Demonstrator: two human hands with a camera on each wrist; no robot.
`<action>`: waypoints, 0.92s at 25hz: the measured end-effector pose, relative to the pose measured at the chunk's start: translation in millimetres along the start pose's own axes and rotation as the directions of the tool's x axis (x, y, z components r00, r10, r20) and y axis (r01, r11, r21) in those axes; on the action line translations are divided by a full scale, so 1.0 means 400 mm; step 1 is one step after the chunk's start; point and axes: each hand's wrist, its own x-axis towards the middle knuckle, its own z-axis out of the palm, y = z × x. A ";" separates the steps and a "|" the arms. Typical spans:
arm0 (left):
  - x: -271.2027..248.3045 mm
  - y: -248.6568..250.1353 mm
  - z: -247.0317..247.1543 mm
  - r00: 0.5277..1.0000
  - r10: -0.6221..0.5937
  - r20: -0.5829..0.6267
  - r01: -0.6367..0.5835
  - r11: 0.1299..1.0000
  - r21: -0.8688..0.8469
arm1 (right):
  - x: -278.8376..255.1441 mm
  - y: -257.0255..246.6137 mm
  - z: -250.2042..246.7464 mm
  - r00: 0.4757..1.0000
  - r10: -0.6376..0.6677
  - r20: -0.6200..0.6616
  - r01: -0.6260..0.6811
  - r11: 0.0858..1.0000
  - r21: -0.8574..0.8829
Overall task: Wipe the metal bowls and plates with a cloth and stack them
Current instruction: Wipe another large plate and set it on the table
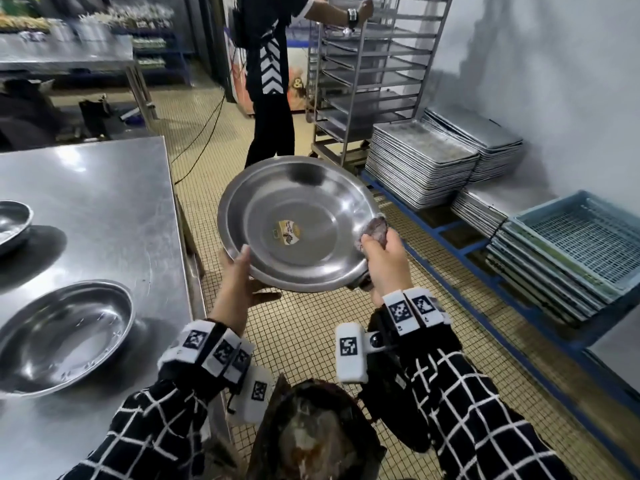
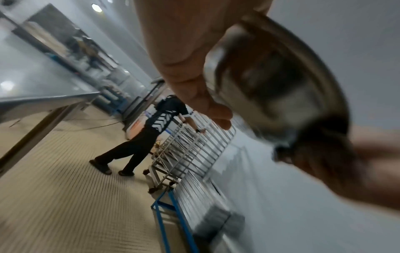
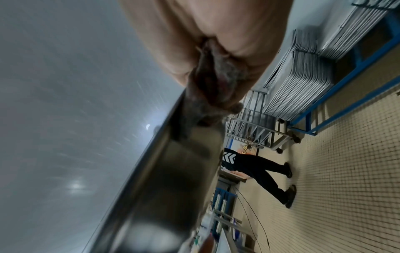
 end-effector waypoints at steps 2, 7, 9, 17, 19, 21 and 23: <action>0.014 0.035 -0.033 0.997 0.058 0.050 -0.048 0.981 -0.188 | 0.023 -0.015 -0.029 0.999 -0.012 0.046 0.014 0.999 -0.052; 0.014 0.043 -0.023 0.982 -0.084 -0.171 0.045 0.974 -0.221 | -0.001 -0.002 -0.027 0.999 -0.008 0.046 0.011 0.997 -0.081; -0.005 0.037 0.017 0.979 -0.061 -0.196 0.038 0.992 -0.117 | -0.027 0.014 -0.003 1.000 0.003 -0.024 -0.004 0.999 -0.037; -0.014 -0.021 0.055 0.970 -0.200 0.140 0.187 0.977 0.100 | -0.027 0.031 0.017 0.985 0.041 -0.169 -0.026 0.995 0.092; -0.002 0.016 0.009 0.979 -0.099 0.177 0.107 0.993 -0.040 | -0.010 0.025 -0.009 0.993 0.046 -0.110 -0.037 0.996 0.082; 0.018 0.063 -0.039 0.988 -0.012 0.155 0.044 0.978 -0.202 | 0.008 0.008 -0.030 0.999 0.035 0.012 -0.035 0.999 0.015; 0.035 0.087 -0.060 0.998 -0.057 0.023 0.061 0.977 -0.203 | 0.016 -0.008 -0.034 0.996 0.022 0.088 -0.017 0.999 -0.047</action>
